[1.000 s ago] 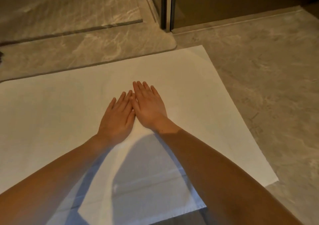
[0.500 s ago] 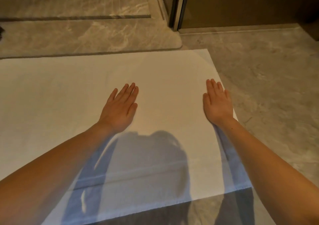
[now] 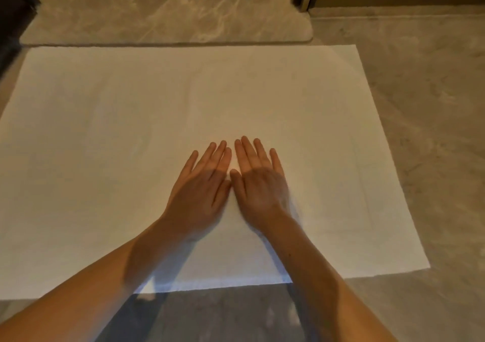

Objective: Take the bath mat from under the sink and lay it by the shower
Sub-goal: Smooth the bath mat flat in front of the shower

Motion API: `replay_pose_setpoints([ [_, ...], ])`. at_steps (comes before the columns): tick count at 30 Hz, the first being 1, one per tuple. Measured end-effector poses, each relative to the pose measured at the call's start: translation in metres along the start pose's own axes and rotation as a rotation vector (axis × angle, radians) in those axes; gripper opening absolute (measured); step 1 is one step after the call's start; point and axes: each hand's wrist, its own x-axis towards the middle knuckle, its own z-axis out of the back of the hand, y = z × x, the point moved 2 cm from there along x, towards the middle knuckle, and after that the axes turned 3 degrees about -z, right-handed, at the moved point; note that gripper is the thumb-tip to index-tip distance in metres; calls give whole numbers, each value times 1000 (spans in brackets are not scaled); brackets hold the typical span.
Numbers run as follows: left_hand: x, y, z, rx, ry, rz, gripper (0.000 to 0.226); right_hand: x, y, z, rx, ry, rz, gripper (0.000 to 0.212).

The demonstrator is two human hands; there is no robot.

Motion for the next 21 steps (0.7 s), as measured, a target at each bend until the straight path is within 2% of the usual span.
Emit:
replay_pose_setpoints([
  [3,-1,3,-2,55,23,-15,57,-13,-51,16,-19,3,-29,57],
  [7,1,3,-3,68,30,-2,59,-36,-144,41,-56,-26,-245,59],
  [11,0,1,-3,51,31,7,59,-48,-175,56,-62,-53,-347,58],
  [15,-4,-9,7,6,22,38,60,-49,-148,62,-83,-109,-397,59],
  [17,-14,-26,5,34,26,-73,59,-53,-100,54,-36,-148,-284,58],
  [19,-25,-46,-2,19,66,-181,58,-62,-45,35,39,-108,-127,57],
  [21,-31,-55,-8,-29,103,-156,58,-73,-11,15,22,-35,-29,58],
])
